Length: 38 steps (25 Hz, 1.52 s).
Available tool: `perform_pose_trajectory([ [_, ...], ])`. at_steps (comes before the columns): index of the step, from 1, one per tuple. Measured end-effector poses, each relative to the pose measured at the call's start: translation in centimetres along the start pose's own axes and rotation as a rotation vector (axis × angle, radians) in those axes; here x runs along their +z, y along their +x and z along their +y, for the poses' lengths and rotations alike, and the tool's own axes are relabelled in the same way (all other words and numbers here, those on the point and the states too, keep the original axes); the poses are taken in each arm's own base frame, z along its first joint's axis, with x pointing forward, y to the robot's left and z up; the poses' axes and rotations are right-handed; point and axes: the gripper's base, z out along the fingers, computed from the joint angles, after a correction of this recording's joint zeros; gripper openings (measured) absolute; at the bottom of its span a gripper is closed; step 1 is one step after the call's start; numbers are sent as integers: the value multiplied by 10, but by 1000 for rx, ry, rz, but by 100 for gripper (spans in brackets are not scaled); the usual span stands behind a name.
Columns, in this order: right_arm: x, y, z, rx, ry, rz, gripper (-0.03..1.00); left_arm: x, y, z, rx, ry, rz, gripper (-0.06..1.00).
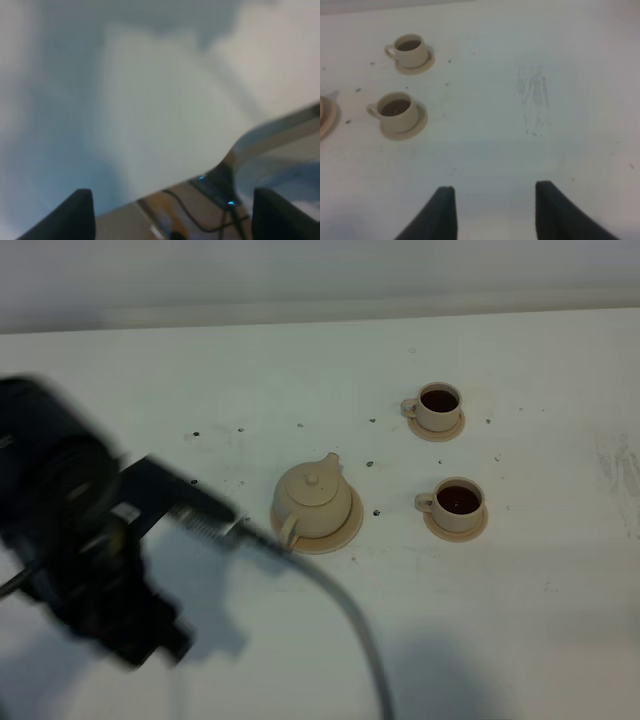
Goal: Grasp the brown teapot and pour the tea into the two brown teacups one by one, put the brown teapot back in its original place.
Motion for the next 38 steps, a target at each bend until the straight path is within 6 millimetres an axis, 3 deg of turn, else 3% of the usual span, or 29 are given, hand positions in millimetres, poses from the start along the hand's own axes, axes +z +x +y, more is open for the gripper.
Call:
perform_pose_trajectory([
  [4,0,0,0,0,0,0,40,3,40,6,68,12,-105,64],
  [12,0,0,0,0,0,0,40,15,94,9,53,78,-307,64],
  [17,0,0,0,0,0,0,40,15,114,12,11,93,-380,64],
  [32,0,0,0,0,0,0,40,-1,167,42,-451,45,-678,64],
  [38,0,0,0,0,0,0,40,-2,175,44,-534,10,-711,64],
])
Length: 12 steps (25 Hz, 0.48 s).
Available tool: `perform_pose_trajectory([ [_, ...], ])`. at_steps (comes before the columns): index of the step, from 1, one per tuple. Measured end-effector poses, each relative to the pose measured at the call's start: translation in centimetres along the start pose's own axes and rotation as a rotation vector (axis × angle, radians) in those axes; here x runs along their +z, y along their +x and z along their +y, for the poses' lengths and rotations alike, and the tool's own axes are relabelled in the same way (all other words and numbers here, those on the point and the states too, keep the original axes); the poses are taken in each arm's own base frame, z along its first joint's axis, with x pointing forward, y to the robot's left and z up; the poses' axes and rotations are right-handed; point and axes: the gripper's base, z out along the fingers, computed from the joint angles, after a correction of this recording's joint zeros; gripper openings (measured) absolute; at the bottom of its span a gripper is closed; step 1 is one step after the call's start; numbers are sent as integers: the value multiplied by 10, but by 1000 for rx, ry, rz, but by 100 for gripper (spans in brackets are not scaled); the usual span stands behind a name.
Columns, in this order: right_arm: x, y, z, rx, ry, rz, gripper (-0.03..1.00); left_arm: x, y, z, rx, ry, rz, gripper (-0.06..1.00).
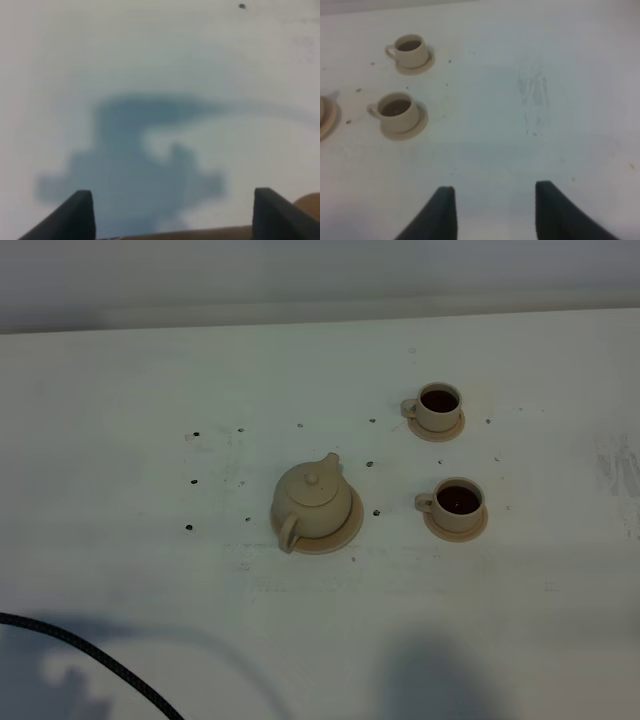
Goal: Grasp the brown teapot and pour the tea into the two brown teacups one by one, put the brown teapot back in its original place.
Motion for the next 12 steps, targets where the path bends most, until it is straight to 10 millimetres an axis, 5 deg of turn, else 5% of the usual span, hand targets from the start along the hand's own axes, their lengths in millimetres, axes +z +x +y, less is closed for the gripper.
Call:
perform_pose_trajectory([
  [12,0,0,0,0,0,0,40,-3,3,6,-97,-88,-33,64],
])
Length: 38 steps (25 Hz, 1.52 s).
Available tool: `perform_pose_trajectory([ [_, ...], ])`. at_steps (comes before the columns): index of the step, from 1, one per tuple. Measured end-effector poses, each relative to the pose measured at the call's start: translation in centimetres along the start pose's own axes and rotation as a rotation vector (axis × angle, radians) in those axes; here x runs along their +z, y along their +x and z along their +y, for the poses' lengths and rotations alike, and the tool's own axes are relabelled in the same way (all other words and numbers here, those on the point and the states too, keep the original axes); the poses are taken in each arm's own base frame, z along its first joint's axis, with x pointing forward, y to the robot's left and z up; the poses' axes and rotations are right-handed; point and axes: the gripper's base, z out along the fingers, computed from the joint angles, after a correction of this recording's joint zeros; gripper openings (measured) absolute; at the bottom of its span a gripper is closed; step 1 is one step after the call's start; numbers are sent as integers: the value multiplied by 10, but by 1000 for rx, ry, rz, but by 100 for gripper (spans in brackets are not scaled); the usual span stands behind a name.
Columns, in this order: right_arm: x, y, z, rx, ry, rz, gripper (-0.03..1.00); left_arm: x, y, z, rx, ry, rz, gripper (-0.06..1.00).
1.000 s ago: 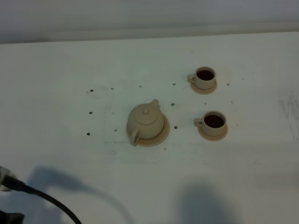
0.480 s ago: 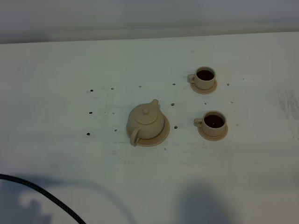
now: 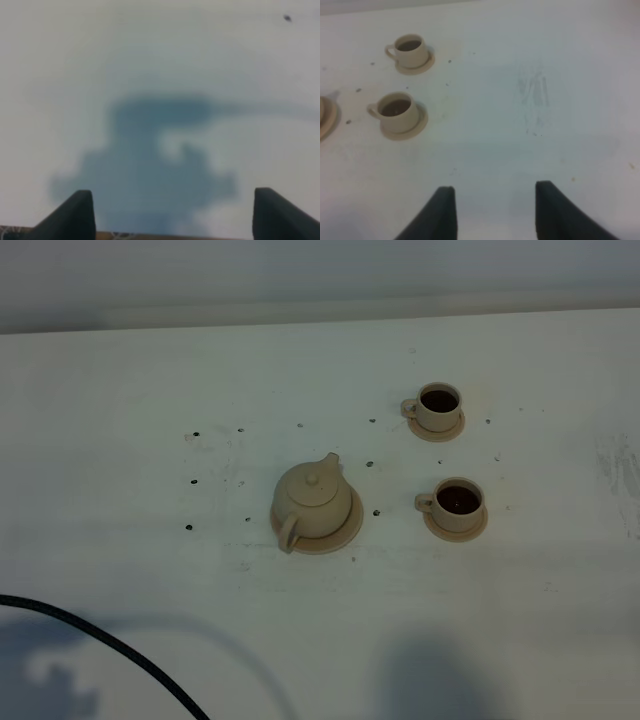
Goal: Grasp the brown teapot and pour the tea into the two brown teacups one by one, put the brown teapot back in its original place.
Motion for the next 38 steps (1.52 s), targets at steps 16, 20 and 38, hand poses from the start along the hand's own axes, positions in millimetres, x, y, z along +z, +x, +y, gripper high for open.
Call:
perform_pose_trajectory([
  [16,0,0,0,0,-1,0,40,-32,32,3,-31,-16,-300,64],
  [20,0,0,0,0,-1,0,40,-35,37,3,-21,-3,-339,65],
  [38,0,0,1,7,-12,-1,40,-35,37,4,26,34,-338,65],
])
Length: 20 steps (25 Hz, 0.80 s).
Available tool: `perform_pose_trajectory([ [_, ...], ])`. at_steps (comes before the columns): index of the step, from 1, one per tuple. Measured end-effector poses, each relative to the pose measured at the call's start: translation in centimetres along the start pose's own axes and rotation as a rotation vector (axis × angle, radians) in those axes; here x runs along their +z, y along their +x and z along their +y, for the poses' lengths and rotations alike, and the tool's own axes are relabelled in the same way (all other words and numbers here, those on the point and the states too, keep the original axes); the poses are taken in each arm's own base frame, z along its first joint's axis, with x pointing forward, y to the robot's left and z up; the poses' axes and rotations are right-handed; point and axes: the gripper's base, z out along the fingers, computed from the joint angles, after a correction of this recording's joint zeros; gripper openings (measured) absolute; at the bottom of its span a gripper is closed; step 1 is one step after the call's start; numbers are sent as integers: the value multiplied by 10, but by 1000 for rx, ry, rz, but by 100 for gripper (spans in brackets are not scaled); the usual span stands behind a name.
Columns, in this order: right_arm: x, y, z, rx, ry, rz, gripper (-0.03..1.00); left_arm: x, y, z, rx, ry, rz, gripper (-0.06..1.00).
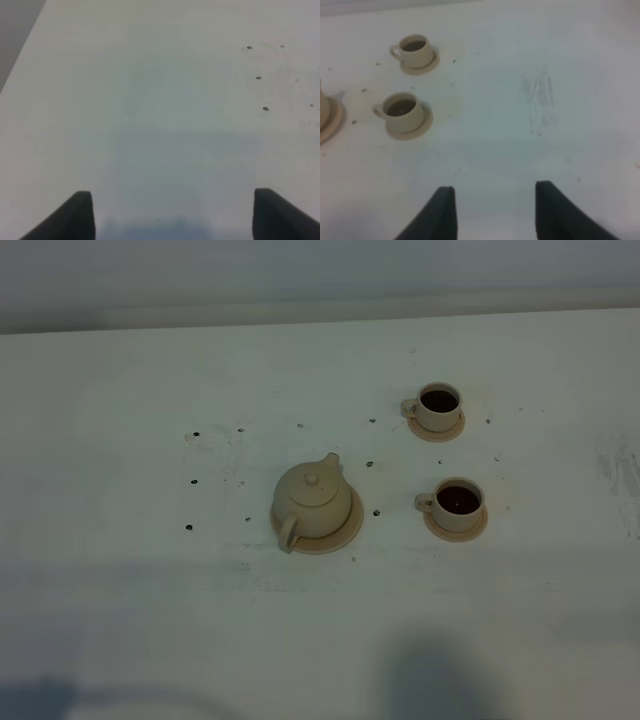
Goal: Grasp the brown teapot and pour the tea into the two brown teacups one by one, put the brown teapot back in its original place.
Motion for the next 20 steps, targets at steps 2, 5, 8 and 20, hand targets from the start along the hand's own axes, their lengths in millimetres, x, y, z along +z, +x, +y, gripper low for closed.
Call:
perform_pose_trajectory([
  [2,0,0,0,0,0,0,40,0,0,-1,13,9,0,65],
  [5,0,0,0,0,0,0,40,0,0,-1,24,16,1,65],
  [8,0,0,0,0,0,0,40,0,0,-2,23,23,1,65],
  [20,0,0,0,0,-1,0,40,0,0,-2,24,23,1,65],
])
